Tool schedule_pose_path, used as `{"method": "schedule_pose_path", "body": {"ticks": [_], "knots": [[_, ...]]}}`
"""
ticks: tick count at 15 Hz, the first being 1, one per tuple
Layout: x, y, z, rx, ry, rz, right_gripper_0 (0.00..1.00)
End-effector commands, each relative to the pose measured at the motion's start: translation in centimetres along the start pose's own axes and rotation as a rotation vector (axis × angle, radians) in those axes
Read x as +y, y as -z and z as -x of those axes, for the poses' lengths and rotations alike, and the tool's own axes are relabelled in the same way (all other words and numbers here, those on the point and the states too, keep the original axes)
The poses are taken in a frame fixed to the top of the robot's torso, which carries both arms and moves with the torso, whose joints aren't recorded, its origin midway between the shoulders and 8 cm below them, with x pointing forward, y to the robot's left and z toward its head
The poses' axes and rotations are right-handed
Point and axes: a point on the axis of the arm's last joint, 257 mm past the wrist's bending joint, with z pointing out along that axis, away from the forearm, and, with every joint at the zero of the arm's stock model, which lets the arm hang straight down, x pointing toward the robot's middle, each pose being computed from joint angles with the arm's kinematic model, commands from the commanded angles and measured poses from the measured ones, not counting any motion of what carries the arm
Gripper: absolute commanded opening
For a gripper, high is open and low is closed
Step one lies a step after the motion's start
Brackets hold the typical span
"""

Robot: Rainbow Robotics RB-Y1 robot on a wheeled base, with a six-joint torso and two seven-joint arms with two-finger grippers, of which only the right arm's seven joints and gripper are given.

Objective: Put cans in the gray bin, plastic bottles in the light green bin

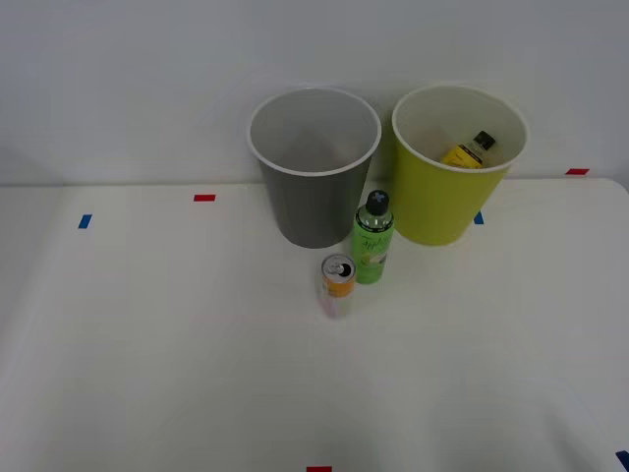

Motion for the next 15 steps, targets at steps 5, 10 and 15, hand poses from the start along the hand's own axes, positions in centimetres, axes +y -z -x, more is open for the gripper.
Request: {"method": "schedule_pose_path", "body": {"ticks": [5,10,15], "knots": [[0.0,0.0,0.0,0.0,0.0,0.0,1.0],[0.0,0.0,0.0,0.0,0.0,0.0,1.0],[0.0,0.0,0.0,0.0,0.0,0.0,1.0]]}}
